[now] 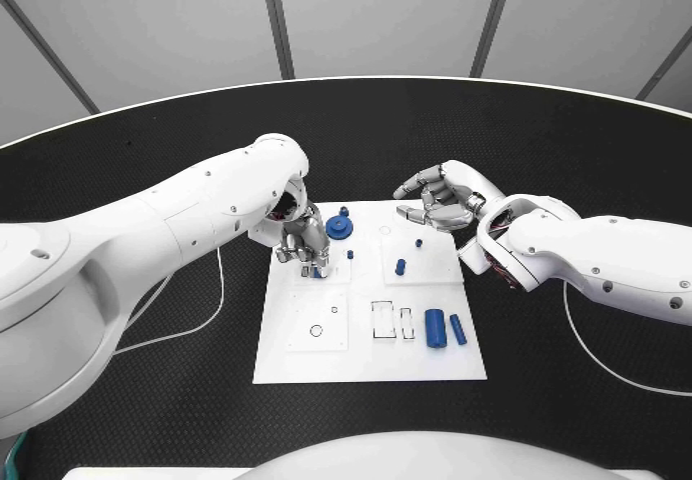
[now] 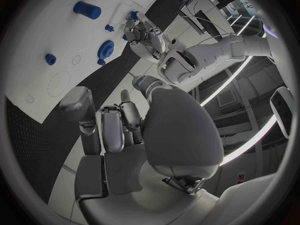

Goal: Assemble the parts on the task board

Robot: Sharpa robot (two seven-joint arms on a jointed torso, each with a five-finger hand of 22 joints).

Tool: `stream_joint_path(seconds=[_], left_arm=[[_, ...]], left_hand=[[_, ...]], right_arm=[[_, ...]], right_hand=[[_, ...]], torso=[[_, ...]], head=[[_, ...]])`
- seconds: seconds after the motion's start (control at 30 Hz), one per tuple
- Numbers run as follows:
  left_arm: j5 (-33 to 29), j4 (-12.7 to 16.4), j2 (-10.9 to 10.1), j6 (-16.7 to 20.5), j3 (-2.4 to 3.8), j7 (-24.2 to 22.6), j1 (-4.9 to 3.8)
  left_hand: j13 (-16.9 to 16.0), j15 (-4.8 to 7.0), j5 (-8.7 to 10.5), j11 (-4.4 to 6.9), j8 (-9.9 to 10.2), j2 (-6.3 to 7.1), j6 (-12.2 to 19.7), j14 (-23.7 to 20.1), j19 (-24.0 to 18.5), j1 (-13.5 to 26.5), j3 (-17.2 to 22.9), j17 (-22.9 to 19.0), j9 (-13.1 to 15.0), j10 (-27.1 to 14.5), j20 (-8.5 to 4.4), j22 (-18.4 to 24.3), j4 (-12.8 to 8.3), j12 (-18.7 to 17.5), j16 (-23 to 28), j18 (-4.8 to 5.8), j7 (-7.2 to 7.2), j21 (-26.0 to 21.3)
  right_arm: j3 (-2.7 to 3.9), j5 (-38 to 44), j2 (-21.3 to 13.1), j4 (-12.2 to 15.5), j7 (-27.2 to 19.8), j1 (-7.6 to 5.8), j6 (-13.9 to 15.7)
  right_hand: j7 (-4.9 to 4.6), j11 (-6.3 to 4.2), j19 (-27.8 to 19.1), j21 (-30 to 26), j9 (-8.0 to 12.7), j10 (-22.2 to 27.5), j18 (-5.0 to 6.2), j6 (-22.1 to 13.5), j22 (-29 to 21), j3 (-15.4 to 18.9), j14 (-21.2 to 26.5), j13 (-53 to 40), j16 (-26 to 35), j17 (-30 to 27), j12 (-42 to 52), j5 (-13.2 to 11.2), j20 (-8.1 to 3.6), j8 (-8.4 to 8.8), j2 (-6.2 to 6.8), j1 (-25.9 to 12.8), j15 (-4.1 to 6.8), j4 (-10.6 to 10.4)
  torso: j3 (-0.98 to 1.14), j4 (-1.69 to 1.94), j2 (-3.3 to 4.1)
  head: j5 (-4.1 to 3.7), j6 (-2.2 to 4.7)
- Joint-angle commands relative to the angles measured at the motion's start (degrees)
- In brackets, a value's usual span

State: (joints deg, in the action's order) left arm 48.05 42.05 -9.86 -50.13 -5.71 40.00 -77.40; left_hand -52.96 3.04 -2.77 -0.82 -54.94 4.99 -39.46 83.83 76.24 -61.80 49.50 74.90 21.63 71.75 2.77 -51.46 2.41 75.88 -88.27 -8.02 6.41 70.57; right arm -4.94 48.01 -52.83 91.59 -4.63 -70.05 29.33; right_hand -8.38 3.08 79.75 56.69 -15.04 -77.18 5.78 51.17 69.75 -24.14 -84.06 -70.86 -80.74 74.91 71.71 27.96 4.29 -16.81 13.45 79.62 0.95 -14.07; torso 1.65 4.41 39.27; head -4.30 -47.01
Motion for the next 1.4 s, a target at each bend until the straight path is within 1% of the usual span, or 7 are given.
stream_joint_path(seconds=[0.03,0.13,0.4,0.53,1.03,1.4], left_arm=[[0.0,-0.1,0.1,0.3,-0.01,3.9,0.00],[0.0,-0.2,0.2,0.4,-0.01,3.9,0.01],[0.4,-0.6,0.6,0.9,-0.06,4.0,0.16],[0.6,-0.8,0.8,1.0,-0.09,4.0,0.23],[1.1,-1.5,1.3,2.0,-0.24,3.9,0.64],[1.2,-1.7,1.4,4.3,-0.31,3.8,0.89]], left_hand=[[0.2,0.04,-0.13,0.14,-0.2,-0.55,-1.7,4.8,0.4,0.0,5.6,9.7,0.0,0.4,0.03,0.0,-6.0,0.3,-0.2,0.88,-1.11,0.4],[0.2,0.05,-0.13,0.15,-0.1,-0.61,-1.8,4.8,0.4,0.1,5.3,9.7,0.1,0.4,0.02,-0.1,-5.9,0.3,-0.2,0.88,-1.14,0.4],[0.1,0.18,-0.15,0.34,0.2,-1.91,-2.6,4.8,0.5,1.0,4.0,9.7,0.5,0.5,-0.09,-0.2,-4.5,0.2,-0.2,0.90,-1.44,0.4],[0.1,0.18,-0.15,0.35,0.2,-1.93,-2.6,4.8,0.5,1.0,4.0,9.6,0.5,0.5,-0.10,-0.2,-4.4,0.2,-0.2,0.91,-1.45,0.4],[-0.3,0.33,-0.17,0.54,0.0,-2.15,-3.1,4.8,0.6,1.3,3.7,9.8,0.9,0.7,-0.19,-0.5,-4.1,0.3,-0.2,0.94,-1.69,0.6],[-0.3,0.41,-0.17,0.64,-0.1,-2.29,-3.3,4.9,0.7,1.6,3.5,9.9,1.2,0.8,-0.27,-0.5,-3.7,0.3,-0.3,0.94,-1.81,0.6]], right_arm=[[0.00,0.0,0.0,0.0,0.0,0.00,0.0],[0.00,0.0,0.0,0.0,0.0,0.00,0.0],[0.00,0.0,0.0,0.0,0.0,0.00,0.1],[0.00,0.0,0.0,0.1,0.0,0.00,0.1],[0.00,0.0,0.0,0.2,0.0,0.00,0.3],[0.00,0.0,-0.1,0.3,0.0,0.00,0.3]], right_hand=[[0.04,0.01,0.3,0.1,0.1,-0.3,0.60,0.2,0.1,-0.3,-2.6,0.0,-0.1,0.1,0.3,0.3,0.06,-0.19,0.30,-0.1,0.42,0.0],[0.04,0.01,0.3,0.1,0.1,-0.3,0.60,0.2,0.1,-0.3,-2.6,0.0,-0.1,0.1,0.3,0.3,0.06,-0.19,0.30,-0.1,0.42,0.0],[0.04,0.01,0.3,0.1,0.1,-0.3,0.60,0.2,0.1,-0.3,-2.6,0.0,-0.1,0.1,0.3,0.3,0.06,-0.19,0.30,-0.1,0.42,0.0],[0.04,0.01,0.3,0.1,0.1,-0.3,0.60,0.2,0.1,-0.3,-2.6,0.0,-0.1,0.1,0.3,0.3,0.06,-0.19,0.30,-0.1,0.42,0.0],[0.04,0.01,0.3,0.1,0.1,-0.3,0.60,0.3,0.1,-0.5,-2.6,0.0,-0.1,0.1,0.2,0.5,0.06,-0.20,0.37,-0.2,0.42,0.1],[0.04,0.01,0.3,0.1,0.1,-0.3,0.60,0.3,0.1,-0.5,-2.6,0.0,-0.1,0.1,0.2,0.5,0.06,-0.20,0.37,-0.2,0.42,0.1]], torso=[[-0.03,0.05,-0.02],[-0.02,0.03,-0.01],[-0.04,-0.03,0.01],[-0.01,-0.01,-0.02],[0.00,0.00,-0.02],[0.00,0.00,0.00]], head=[[-0.04,-0.12],[-0.04,-0.13],[-0.02,-0.28],[-0.08,-0.39],[-0.17,-0.61],[-0.29,-0.69]])
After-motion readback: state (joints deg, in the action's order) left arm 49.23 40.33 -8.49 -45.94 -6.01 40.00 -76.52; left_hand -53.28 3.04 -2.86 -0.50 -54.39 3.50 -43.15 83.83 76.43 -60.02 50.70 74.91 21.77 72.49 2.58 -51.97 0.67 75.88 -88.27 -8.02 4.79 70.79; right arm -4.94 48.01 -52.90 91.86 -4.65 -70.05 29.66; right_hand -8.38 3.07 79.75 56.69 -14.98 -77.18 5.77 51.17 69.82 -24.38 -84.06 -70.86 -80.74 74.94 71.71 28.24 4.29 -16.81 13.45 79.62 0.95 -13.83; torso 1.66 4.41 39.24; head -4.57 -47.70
